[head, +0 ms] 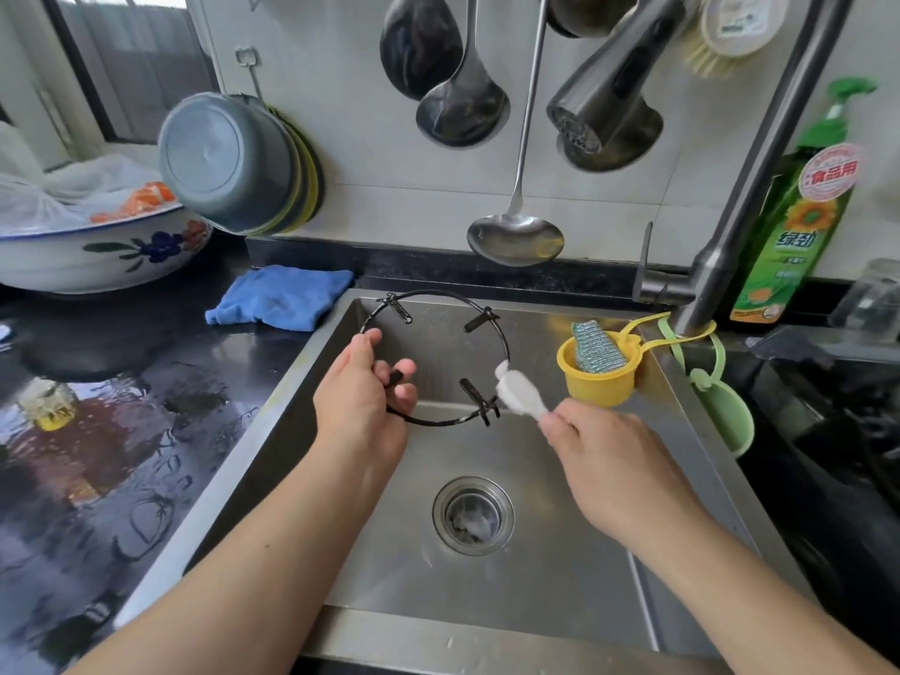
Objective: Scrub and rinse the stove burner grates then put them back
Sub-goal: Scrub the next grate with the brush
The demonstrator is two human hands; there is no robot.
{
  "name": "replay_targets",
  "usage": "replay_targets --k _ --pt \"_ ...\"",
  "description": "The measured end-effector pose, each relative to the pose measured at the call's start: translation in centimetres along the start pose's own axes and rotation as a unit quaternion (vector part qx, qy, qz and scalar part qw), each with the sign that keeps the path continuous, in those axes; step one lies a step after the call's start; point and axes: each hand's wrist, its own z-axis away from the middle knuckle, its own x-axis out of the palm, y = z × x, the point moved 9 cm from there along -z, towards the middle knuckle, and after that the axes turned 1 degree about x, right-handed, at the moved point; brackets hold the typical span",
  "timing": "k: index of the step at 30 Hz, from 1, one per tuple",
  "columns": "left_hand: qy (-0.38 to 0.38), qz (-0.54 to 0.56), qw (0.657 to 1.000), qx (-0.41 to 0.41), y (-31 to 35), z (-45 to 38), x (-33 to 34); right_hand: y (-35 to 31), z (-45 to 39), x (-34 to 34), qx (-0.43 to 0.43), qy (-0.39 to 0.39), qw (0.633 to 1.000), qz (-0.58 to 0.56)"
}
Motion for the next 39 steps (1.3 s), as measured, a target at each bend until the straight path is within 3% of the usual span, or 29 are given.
replay_targets --k 2,6,10,14,19,25,30,31,35,36,39 --pt "-0.015 -0.003 1.0 -0.017 -0.5 0.2 0.5 -0.5 0.2 1.1 -0.022 -0.034 0.999 0.001" --pt "-0.032 -0.001 0.998 -0.049 -1.2 0.6 0.9 1.0 -1.0 0.1 0.01 -0.01 1.0 -0.017" --pt "-0.04 0.004 0.997 -0.059 -1.1 0.5 1.1 0.4 -0.2 1.0 -0.028 -0.031 0.999 -0.028" --pt "-0.06 -0.007 0.995 -0.074 -1.4 0.7 1.5 2.4 -1.6 -0.5 0.025 -0.001 1.0 -0.017" --pt "-0.072 0.004 0.994 -0.086 -1.2 0.4 1.5 1.0 0.0 1.6 -0.022 -0.077 0.995 -0.051" --pt "-0.129 -0.043 0.981 -0.141 -2.8 1.1 2.7 4.5 -2.5 -2.0 0.058 0.04 0.997 -0.029" --pt "-0.101 -0.003 0.986 -0.136 -1.8 0.1 1.9 2.4 0.6 1.9 0.014 -0.149 0.987 -0.064" --pt "-0.098 -0.001 0.986 -0.136 -1.8 0.0 1.8 2.4 0.4 2.0 0.014 -0.151 0.987 -0.055" --pt "-0.125 -0.033 0.981 -0.148 -2.7 0.7 2.6 4.4 -2.5 -2.0 0.066 0.007 0.998 -0.013" --pt "-0.127 -0.038 0.98 -0.147 -2.8 0.8 2.7 4.6 -2.6 -2.3 0.067 0.015 0.997 -0.019" --pt "-0.117 -0.028 0.983 -0.139 -2.4 0.5 2.3 3.4 -0.8 0.7 0.04 -0.102 0.994 -0.027"
